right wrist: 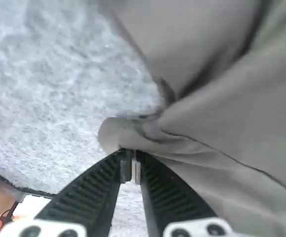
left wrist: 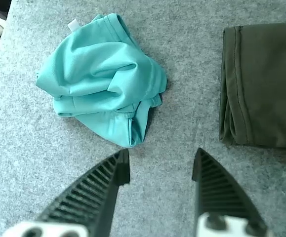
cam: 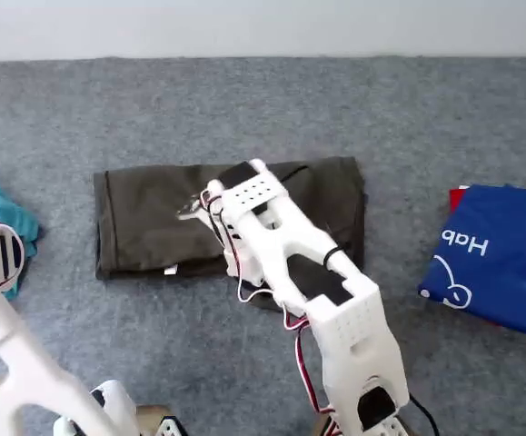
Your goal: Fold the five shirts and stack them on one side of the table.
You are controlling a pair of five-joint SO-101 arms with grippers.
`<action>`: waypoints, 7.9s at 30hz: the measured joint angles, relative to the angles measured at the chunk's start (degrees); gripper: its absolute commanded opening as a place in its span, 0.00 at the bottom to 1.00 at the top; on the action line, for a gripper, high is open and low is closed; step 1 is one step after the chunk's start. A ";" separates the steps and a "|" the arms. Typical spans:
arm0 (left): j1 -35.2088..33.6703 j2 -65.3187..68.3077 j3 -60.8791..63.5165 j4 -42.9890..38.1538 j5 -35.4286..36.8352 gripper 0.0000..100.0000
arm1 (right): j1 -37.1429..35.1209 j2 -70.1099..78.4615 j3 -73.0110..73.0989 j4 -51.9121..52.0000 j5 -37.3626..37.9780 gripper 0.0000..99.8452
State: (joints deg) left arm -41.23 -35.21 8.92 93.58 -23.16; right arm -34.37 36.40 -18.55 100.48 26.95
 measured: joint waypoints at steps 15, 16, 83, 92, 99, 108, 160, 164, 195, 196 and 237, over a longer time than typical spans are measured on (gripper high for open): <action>0.00 0.00 2.11 -3.08 1.67 0.21 | 6.95 -7.30 -6.07 0.00 -0.35 0.03; 0.53 0.09 3.08 -3.87 2.29 0.21 | 8.09 -7.30 -7.03 0.00 -0.44 0.03; 24.88 48.18 -28.04 5.71 -4.31 0.15 | 23.91 -10.90 -6.07 0.00 -6.51 0.02; 25.14 43.43 -28.04 5.71 0.53 0.15 | 22.68 -13.63 18.02 -2.90 -6.59 0.02; 25.14 42.90 -28.31 5.80 1.23 0.15 | 26.81 -13.63 28.84 -7.03 -4.92 0.02; 25.14 42.64 -28.31 5.80 1.32 0.15 | 26.99 -20.84 25.85 -4.04 -3.60 0.02; 76.31 41.23 -7.82 -4.22 7.56 0.26 | 51.52 -79.74 33.76 0.00 -10.73 0.03; 80.09 51.16 -14.15 -4.04 7.74 0.26 | 54.33 -82.29 35.69 0.00 -10.64 0.03; 84.13 86.24 -52.57 5.36 8.97 0.01 | 54.86 -84.22 36.04 0.09 -8.79 0.03; 83.69 86.15 -53.98 5.45 8.97 0.01 | 54.86 -84.22 36.04 0.09 -8.79 0.03; 65.49 89.67 -73.85 5.01 4.75 0.20 | 54.86 -84.22 36.04 0.09 -8.79 0.03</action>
State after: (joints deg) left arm 24.26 54.46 -64.92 98.59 -18.42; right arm 20.48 -47.82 17.49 100.57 18.15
